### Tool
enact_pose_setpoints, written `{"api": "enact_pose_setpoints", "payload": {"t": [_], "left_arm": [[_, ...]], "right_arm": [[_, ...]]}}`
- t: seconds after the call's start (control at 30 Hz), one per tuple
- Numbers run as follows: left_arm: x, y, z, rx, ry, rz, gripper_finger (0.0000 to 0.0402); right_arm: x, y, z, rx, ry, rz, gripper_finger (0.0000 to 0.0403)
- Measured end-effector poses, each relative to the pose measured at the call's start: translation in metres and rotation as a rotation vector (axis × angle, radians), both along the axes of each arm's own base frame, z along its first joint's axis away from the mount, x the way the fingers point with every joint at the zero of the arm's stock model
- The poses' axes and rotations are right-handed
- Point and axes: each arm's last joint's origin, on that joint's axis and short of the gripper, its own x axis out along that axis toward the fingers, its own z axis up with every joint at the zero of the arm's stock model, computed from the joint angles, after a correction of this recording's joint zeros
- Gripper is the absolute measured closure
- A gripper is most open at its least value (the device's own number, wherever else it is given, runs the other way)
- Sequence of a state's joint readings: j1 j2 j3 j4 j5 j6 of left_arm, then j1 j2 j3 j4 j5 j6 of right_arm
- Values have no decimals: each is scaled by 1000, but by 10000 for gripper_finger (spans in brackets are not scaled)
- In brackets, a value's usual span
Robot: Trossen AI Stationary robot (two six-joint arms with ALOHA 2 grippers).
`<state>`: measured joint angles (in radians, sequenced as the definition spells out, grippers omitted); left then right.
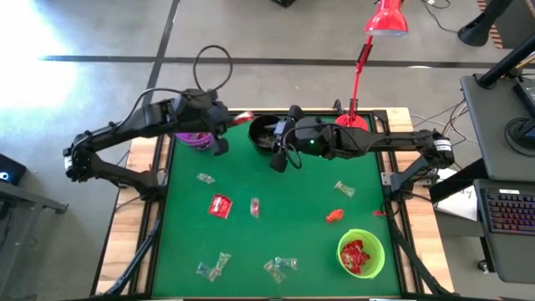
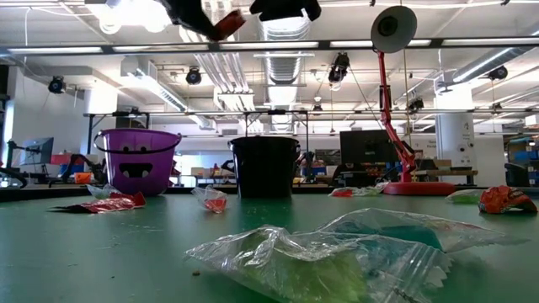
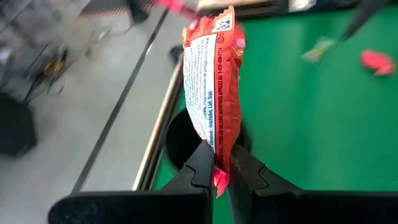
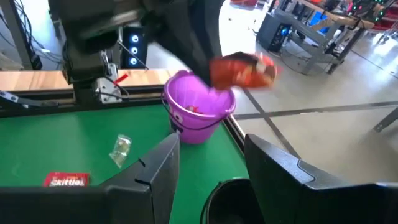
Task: Sort candy
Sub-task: Put the top orange chocolate bar into the purple bucket
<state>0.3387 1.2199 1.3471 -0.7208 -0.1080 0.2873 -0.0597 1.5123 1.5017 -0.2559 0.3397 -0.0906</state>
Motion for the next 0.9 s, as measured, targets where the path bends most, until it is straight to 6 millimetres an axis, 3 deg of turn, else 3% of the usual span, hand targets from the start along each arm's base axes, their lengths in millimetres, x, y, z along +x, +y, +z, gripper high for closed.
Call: {"api": "enact_pose_setpoints", "payload": {"t": [0.37, 0.57, 0.9], "left_arm": [[-45, 27, -12, -66, 210, 386, 401], [-60, 31, -40, -158, 387, 477, 401], [-73, 39, -91, -193, 497, 570, 401]], "right_arm": [[-1, 0, 0, 2, 2, -1, 229], [-1, 0, 1, 3, 1, -1, 229], [-1, 0, 1, 4, -1, -2, 229]]}}
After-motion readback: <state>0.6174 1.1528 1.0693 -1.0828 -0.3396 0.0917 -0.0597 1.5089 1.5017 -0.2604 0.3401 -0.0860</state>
